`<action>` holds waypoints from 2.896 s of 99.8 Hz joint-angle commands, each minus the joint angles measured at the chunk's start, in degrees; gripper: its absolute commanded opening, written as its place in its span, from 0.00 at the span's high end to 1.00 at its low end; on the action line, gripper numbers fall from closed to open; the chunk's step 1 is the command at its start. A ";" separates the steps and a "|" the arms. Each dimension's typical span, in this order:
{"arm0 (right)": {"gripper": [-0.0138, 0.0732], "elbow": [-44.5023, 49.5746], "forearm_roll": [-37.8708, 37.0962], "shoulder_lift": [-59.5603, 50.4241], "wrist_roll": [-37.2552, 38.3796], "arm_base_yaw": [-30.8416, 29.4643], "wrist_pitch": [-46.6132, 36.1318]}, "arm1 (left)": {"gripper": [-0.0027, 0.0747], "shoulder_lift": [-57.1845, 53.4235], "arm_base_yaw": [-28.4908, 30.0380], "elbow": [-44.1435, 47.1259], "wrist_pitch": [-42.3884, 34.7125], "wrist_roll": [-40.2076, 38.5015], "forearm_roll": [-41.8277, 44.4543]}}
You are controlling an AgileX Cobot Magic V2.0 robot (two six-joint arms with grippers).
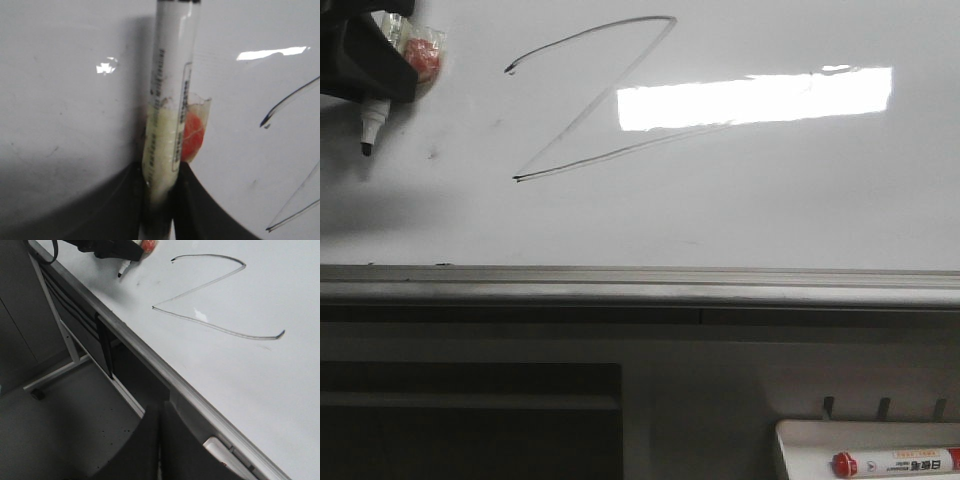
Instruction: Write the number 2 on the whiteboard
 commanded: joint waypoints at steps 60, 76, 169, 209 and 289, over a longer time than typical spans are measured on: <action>0.91 -0.43 -2.89 0.16 1.86 0.08 -5.58 | 0.65 2.15 4.62 -1.60 -6.75 -0.51 -0.42; 0.91 -0.43 -2.89 0.16 1.86 0.08 -5.58 | 0.53 2.41 4.62 -1.60 -6.75 -0.51 -0.42; 0.91 1.49 -17.73 -2.50 8.42 0.08 -2.99 | 0.35 -32.30 4.48 1.18 12.34 -0.51 11.81; 0.91 18.41 -31.32 -27.18 23.15 0.08 -3.60 | 0.99 -54.96 4.48 16.80 13.57 -0.51 2.52; 0.91 18.81 -31.08 -30.58 23.15 0.08 -3.03 | 0.99 -57.41 4.48 17.71 13.66 -0.51 2.14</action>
